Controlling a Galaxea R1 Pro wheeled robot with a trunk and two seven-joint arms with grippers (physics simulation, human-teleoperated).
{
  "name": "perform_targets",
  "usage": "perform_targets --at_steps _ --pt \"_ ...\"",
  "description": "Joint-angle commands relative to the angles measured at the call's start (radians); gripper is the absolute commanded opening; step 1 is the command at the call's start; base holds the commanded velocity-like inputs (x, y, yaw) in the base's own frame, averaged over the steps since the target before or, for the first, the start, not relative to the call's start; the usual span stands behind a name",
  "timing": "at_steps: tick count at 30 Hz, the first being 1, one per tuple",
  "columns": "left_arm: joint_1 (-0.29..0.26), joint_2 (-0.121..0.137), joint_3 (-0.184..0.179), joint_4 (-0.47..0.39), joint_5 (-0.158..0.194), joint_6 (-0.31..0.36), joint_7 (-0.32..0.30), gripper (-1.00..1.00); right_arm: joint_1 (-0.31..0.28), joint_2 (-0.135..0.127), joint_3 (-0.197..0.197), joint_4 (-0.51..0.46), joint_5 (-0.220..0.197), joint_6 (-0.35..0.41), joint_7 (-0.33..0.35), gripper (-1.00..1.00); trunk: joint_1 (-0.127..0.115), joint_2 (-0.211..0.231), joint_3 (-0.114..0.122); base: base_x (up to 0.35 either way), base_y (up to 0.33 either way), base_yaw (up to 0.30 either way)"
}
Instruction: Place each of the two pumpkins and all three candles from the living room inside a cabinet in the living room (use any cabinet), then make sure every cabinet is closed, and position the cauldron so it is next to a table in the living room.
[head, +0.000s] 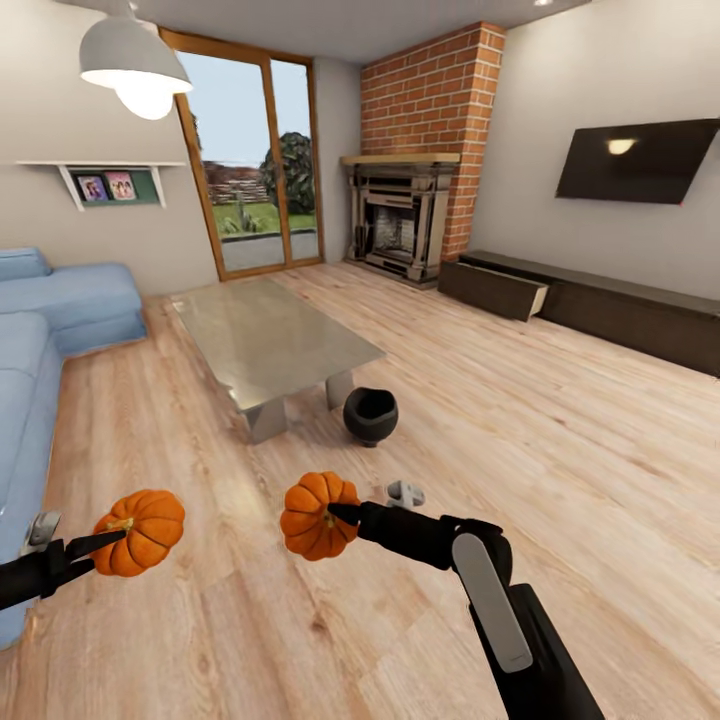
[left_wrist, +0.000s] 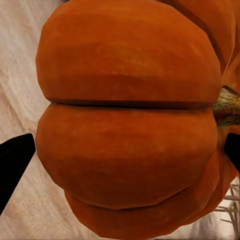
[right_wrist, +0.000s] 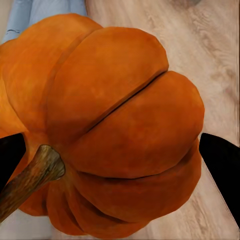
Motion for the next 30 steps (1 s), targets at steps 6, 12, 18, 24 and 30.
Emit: perform_targets --at_steps 6,12,18,24,30 --pt "0.000 0.000 0.001 -0.001 0.008 0.009 0.000 -1.00 -0.001 0.001 -0.016 0.000 -0.015 0.003 -0.001 -1.00 0.000 0.000 0.006 0.000 0.000 -0.249" --pt "0.000 0.000 0.001 -0.001 0.008 0.009 0.000 -1.00 -0.001 0.001 -0.019 0.032 -0.015 0.003 0.000 -1.00 0.000 0.000 0.012 0.000 0.000 -0.244" --pt "0.000 0.000 0.000 -0.001 0.008 0.008 0.000 -1.00 -0.001 0.001 -0.019 0.035 -0.015 0.003 0.000 -1.00 0.000 0.000 0.019 0.000 0.000 -0.239" --pt "0.000 0.000 -0.003 -0.001 0.003 0.008 0.004 -1.00 -0.001 0.001 -0.019 0.035 -0.015 0.003 0.000 -1.00 0.000 0.000 0.026 0.000 0.000 -0.231" --pt "0.000 -0.004 -0.009 -0.002 -0.002 0.009 0.020 -1.00 0.000 0.002 -0.019 0.090 -0.014 0.002 -0.001 -1.00 0.000 0.000 0.033 0.000 0.000 -0.225"
